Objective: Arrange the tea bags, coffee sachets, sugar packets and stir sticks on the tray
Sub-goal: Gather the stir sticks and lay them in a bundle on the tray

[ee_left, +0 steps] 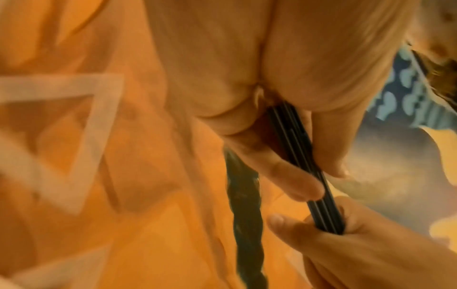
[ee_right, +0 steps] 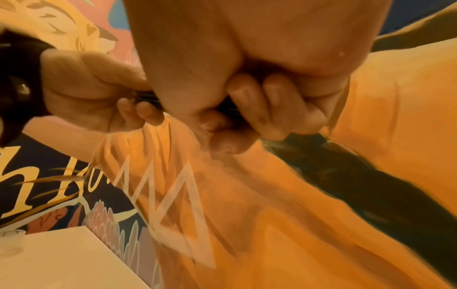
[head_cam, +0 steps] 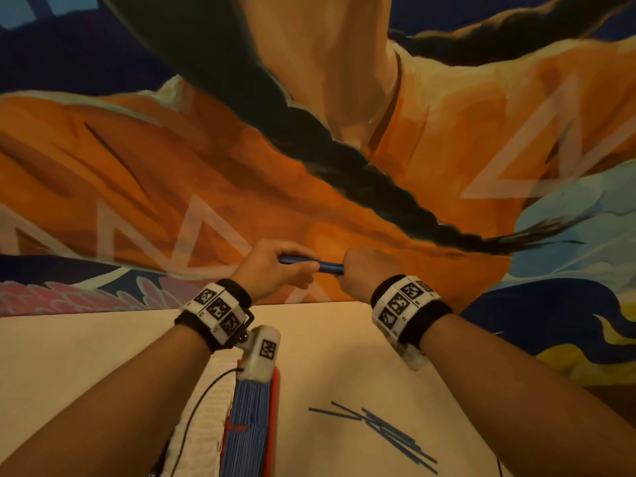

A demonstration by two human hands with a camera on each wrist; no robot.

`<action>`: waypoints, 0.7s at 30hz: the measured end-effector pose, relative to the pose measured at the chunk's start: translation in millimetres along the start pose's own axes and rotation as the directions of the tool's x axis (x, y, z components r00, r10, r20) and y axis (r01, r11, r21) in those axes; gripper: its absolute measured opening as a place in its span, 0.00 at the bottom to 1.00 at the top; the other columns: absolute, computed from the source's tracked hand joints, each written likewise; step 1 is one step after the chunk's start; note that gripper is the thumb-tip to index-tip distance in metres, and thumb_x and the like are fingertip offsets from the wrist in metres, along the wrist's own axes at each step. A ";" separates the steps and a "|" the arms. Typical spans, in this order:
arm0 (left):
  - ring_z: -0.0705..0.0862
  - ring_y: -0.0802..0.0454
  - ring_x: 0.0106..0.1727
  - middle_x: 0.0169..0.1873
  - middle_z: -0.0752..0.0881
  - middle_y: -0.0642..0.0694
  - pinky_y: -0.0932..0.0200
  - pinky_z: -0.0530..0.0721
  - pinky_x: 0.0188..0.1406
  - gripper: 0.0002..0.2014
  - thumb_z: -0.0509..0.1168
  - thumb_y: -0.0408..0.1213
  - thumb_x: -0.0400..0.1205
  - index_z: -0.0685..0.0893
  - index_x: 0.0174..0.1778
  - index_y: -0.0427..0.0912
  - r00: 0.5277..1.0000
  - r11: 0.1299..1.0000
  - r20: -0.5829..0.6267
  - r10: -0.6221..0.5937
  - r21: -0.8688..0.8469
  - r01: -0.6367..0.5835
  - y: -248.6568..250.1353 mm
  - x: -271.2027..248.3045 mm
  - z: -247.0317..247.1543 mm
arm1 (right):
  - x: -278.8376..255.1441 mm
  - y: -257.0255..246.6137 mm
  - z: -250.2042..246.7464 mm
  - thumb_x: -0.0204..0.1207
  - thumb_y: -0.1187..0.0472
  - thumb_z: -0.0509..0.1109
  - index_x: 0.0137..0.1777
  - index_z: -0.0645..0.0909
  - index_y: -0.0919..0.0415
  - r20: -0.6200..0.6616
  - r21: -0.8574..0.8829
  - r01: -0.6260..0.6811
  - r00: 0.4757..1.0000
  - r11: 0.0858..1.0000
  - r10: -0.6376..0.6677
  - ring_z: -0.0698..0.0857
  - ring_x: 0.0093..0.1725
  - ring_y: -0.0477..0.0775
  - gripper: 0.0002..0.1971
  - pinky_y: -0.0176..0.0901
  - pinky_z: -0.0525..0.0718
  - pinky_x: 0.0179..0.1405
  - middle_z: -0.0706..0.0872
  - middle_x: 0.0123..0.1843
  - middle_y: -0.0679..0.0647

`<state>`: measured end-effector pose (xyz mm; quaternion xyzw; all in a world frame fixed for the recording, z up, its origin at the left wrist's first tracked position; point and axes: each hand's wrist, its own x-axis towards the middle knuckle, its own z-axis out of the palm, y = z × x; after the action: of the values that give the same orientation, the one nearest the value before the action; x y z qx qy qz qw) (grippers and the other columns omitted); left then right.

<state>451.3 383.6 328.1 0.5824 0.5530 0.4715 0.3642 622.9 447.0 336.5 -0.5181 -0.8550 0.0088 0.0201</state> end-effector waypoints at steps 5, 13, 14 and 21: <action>0.90 0.51 0.35 0.38 0.92 0.41 0.62 0.89 0.40 0.05 0.74 0.25 0.77 0.91 0.47 0.35 0.996 0.974 -0.085 -0.040 -0.225 0.020 -10.6 0.4 12.3 | -3.2 0.7 -2.3 0.79 0.43 0.67 0.45 0.77 0.51 -0.025 0.087 0.033 0.999 0.996 -0.031 0.79 0.37 0.52 0.12 0.44 0.76 0.34 0.75 0.35 0.49; 0.90 0.51 0.34 0.34 0.91 0.42 0.64 0.89 0.39 0.09 0.76 0.32 0.68 0.91 0.44 0.36 0.988 0.927 -0.131 -0.080 -0.374 0.026 -10.4 -1.5 8.6 | -0.4 28.1 -2.4 0.75 0.52 0.76 0.66 0.78 0.53 -0.189 0.954 0.186 0.982 0.236 -0.010 0.85 0.62 0.49 0.21 0.41 0.84 0.56 0.84 0.63 0.50; 0.90 0.51 0.34 0.35 0.91 0.42 0.64 0.88 0.39 0.09 0.76 0.32 0.68 0.91 0.44 0.36 0.988 0.923 -0.127 -0.083 -0.383 0.028 -10.2 -1.1 10.0 | -0.5 25.0 -3.5 0.79 0.48 0.71 0.62 0.79 0.53 -0.177 0.980 0.168 0.981 0.103 0.077 0.85 0.62 0.51 0.16 0.45 0.84 0.57 0.85 0.62 0.51; 0.89 0.53 0.32 0.34 0.92 0.45 0.65 0.87 0.34 0.03 0.71 0.23 0.78 0.87 0.46 0.29 0.996 0.926 -0.085 -0.027 -0.377 -0.007 1.9 -3.5 33.6 | -0.8 -2.9 -0.4 0.81 0.37 0.59 0.58 0.82 0.57 -0.080 0.989 0.092 0.991 -0.113 0.107 0.89 0.56 0.50 0.25 0.54 0.85 0.61 0.90 0.57 0.54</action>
<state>484.1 383.1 319.6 0.4773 0.4705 0.5925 0.4468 620.7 444.9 337.0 -0.3337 -0.5556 0.6093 0.4568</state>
